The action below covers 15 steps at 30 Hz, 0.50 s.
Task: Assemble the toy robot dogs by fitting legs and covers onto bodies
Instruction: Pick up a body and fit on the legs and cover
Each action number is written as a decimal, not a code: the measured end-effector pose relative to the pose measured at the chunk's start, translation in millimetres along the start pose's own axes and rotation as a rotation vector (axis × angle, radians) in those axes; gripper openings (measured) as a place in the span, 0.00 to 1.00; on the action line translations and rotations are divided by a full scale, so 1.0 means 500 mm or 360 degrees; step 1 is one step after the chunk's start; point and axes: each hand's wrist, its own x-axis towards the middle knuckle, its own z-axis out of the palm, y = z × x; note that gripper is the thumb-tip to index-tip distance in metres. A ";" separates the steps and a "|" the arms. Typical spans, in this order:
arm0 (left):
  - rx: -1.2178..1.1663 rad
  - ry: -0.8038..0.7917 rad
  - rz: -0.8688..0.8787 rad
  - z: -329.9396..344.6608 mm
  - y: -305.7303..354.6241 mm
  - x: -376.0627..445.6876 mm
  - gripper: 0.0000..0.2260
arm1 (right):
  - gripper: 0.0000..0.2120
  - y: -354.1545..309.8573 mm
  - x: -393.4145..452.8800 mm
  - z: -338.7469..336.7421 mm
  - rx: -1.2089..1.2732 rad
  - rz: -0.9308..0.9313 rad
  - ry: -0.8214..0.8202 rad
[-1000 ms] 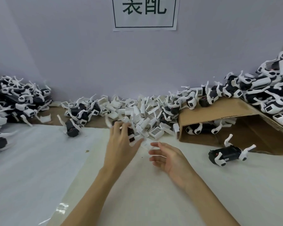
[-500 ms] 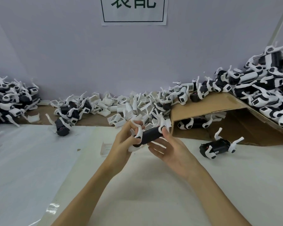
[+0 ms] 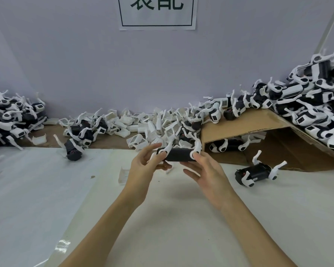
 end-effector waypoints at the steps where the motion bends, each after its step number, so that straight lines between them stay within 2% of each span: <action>1: 0.0011 -0.0039 0.0011 -0.008 0.005 0.001 0.29 | 0.24 -0.003 0.000 -0.004 -0.0022 -0.0017 -0.0047; 3: -0.0019 -0.0169 0.0010 -0.030 0.013 0.006 0.28 | 0.26 -0.014 -0.001 -0.022 0.0010 0.0041 -0.0228; 6: -0.0082 -0.0437 -0.0020 -0.067 0.018 0.017 0.29 | 0.27 -0.038 -0.007 -0.057 0.0130 0.0301 -0.0496; 8: -0.0041 -0.0606 0.0006 -0.082 0.015 0.022 0.33 | 0.27 -0.044 -0.010 -0.062 0.0297 0.0438 -0.0532; 9: -0.0023 -0.0653 0.0024 -0.085 0.012 0.025 0.35 | 0.23 -0.041 -0.010 -0.058 0.0310 0.0464 -0.0527; 10: -0.0032 -0.0657 0.0022 -0.085 0.012 0.025 0.36 | 0.17 -0.036 -0.010 -0.050 0.0260 0.0468 -0.0501; 12: -0.0111 -0.0619 -0.0004 -0.078 0.014 0.026 0.34 | 0.15 -0.019 -0.008 -0.032 0.0071 0.0409 -0.0359; 15: -0.0325 -0.0433 -0.0131 -0.063 0.015 0.027 0.21 | 0.12 0.002 -0.007 -0.016 -0.0155 0.0222 -0.0229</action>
